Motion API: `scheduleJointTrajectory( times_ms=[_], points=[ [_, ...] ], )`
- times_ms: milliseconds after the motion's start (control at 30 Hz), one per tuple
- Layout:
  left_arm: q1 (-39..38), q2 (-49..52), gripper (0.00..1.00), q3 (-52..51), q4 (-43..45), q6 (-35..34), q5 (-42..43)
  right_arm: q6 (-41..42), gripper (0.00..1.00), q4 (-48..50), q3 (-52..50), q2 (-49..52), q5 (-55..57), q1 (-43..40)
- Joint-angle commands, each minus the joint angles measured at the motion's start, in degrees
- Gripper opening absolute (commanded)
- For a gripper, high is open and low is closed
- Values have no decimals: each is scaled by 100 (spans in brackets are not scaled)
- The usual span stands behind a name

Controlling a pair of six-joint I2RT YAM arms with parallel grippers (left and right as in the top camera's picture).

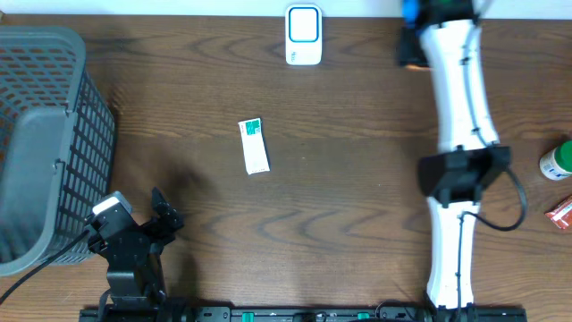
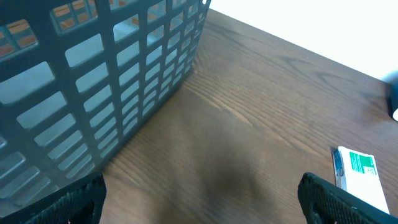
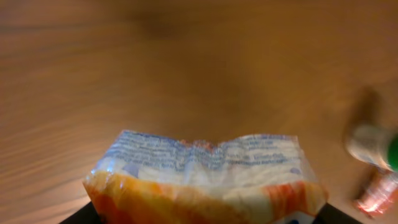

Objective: Scan the item barcode
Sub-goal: 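Swing the right arm right and drop the orange box at the right edge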

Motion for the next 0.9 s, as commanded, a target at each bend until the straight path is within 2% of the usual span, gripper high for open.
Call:
scheduleJointTrajectory(
  times_ms=[0,133,333,367,500,667,867],
  points=[
    [24,-13,99,-7,4,-13,-17,358,58,-181,-503,42,376,-811],
    [24,-13,98,-7,4,-13,-17,619,57,-13,-1344,42,431,-1626],
    [24,-13,99,-7,4,-13,-17,933,47,553,-2728,42,116,-2594],
    [24,-13,99,-7,4,-13,-17,933,49,619,-2857,42,101,-2699],
    [24,-13,99,-7,4,-13,-17,802,99,719,-2868,28,105,-2997],
    [24,-13,99,-7,2,-13,-17,800,99,299,-1849,-11,-461,-3012],
    [24,-13,99,-7,4,-13,-17,308,99,-238,-76,-122,-2627,-2662]
  ],
)
